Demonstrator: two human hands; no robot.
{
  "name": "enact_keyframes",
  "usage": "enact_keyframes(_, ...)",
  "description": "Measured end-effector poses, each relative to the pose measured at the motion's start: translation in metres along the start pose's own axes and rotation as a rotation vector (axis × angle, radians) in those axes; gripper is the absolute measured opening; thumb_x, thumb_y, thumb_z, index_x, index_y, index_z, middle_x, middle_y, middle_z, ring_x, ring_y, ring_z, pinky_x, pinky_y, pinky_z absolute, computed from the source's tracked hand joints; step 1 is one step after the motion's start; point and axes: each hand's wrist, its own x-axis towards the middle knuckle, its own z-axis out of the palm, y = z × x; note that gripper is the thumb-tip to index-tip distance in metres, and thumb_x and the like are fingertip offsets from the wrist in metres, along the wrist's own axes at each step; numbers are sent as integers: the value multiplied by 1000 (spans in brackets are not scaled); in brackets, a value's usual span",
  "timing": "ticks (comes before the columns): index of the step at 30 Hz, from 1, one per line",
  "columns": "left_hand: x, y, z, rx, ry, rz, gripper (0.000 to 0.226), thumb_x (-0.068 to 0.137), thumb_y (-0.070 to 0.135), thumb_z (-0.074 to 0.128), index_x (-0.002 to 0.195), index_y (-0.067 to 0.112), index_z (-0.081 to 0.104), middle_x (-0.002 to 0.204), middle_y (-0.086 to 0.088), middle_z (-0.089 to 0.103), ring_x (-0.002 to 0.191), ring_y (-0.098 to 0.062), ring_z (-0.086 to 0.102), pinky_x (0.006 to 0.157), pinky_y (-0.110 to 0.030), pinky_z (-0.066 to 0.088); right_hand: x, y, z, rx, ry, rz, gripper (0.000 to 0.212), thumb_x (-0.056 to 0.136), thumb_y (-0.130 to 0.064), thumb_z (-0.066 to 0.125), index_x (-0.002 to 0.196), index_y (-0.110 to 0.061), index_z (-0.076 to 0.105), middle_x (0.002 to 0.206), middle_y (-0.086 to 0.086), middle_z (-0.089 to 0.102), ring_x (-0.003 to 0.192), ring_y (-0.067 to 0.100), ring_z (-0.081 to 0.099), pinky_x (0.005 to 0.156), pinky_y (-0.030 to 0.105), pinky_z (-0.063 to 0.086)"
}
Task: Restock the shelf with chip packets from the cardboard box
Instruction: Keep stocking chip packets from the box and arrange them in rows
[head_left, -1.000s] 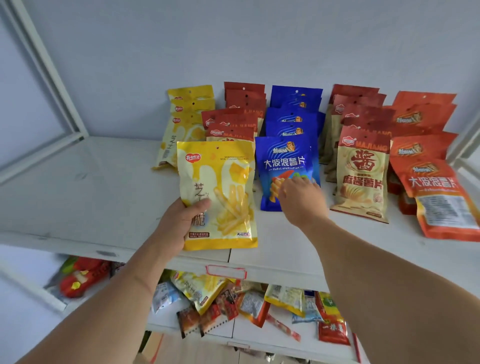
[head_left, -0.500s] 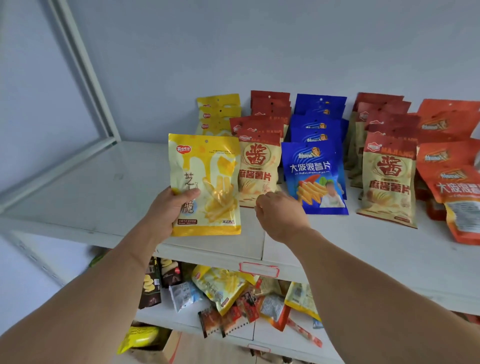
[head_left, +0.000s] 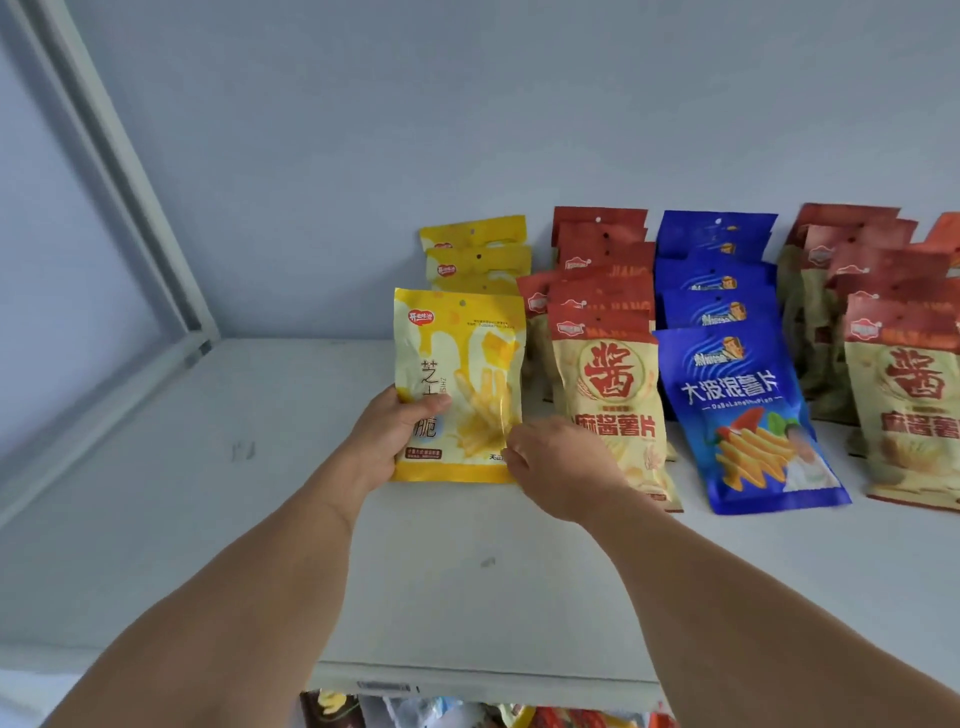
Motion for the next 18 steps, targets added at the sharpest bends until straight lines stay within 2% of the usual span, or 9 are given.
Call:
enact_keyframes(3, 35, 0, -8, 82, -58, -6, 56, 71, 17, 88, 121, 13, 64, 109, -12, 77, 99, -35, 74, 93, -59, 56, 21, -2, 11, -7, -46, 49, 27, 103, -34, 41, 86, -18, 55, 86, -1, 56, 83, 21, 50, 66, 31, 37)
enact_keyframes(5, 55, -4, -11, 130, -41, 18, 60, 66, 23, 91, 118, 16, 63, 106, -8, 78, 96, -31, 76, 91, -56, 58, 31, -2, 18, 0, -72, 75, 27, 103, -33, 41, 82, -19, 50, 82, -3, 52, 78, 20, 47, 65, 31, 38)
enact_keyframes(8, 72, -8, -11, 200, 32, 69, 51, 69, 25, 90, 111, 21, 62, 100, -4, 77, 92, -26, 76, 85, -45, 61, 42, -2, 27, 4, -108, 113, 24, 100, -30, 43, 84, -17, 54, 85, -1, 55, 81, 21, 50, 67, 31, 42)
enact_keyframes(11, 79, -10, -9, 288, 110, 124, 49, 73, 28, 88, 111, 23, 57, 98, 3, 72, 91, -19, 72, 78, -35, 57, 50, -3, 30, -12, -135, 150, 26, 100, -31, 42, 93, -15, 61, 97, 1, 62, 91, 23, 57, 75, 33, 47)
enact_keyframes(15, 82, -10, -11, 361, 155, 185, 80, 74, 37, 88, 139, 22, 44, 109, 8, 66, 97, -15, 68, 82, -33, 54, 57, -8, 30, -44, -152, 193, 26, 100, -31, 41, 92, -16, 61, 97, 2, 63, 90, 24, 57, 74, 33, 47)
enact_keyframes(18, 72, -10, -16, 493, 285, 186, 97, 79, 50, 80, 153, 15, 28, 126, -1, 57, 107, -21, 60, 88, -37, 49, 56, -14, 29, -96, -153, 201, 27, 101, -30, 39, 95, -15, 61, 95, 2, 60, 93, 25, 58, 71, 33, 43)
